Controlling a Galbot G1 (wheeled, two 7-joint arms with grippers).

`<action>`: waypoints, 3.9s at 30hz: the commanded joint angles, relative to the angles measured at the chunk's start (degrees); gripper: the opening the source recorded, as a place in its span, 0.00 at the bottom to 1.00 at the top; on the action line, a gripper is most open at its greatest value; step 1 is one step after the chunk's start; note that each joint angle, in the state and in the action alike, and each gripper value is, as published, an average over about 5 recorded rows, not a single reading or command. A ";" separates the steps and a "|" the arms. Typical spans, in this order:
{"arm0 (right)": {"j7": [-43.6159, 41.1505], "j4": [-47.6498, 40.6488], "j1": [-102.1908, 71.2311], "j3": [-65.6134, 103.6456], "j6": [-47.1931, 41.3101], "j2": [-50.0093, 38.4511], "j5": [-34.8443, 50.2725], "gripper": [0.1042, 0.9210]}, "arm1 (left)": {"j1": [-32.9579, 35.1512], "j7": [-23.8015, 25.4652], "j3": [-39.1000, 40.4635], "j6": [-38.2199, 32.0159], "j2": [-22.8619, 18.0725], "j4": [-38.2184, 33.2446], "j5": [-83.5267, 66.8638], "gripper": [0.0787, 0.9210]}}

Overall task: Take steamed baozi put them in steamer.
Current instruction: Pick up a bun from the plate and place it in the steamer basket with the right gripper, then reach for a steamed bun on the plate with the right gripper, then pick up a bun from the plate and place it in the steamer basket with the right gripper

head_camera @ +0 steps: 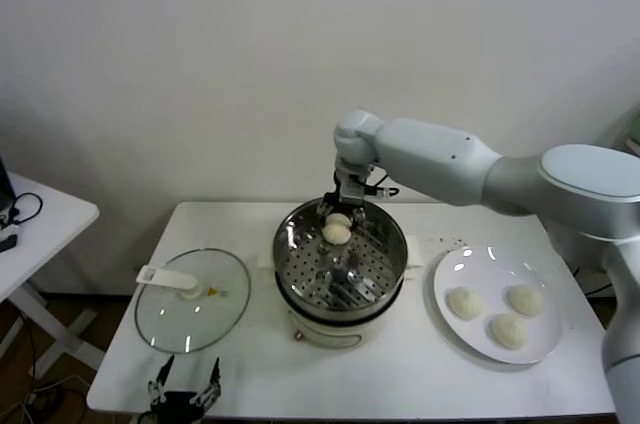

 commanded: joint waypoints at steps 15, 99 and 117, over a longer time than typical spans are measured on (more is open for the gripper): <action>0.10 4.84 9.30 -4.90 1.54 -3.65 11.25 0.88 | 0.64 -0.16 -0.37 0.16 0.07 -1.28 0.16 0.88; 13.03 22.77 -8.28 -9.22 -59.93 -39.37 26.27 0.70 | 0.77 -0.01 -0.88 0.88 0.37 -0.04 2.32 0.88; 2.93 38.24 36.35 -33.57 -55.04 -36.52 43.72 0.68 | 1.30 -0.30 -0.03 0.83 0.25 -0.76 2.86 0.88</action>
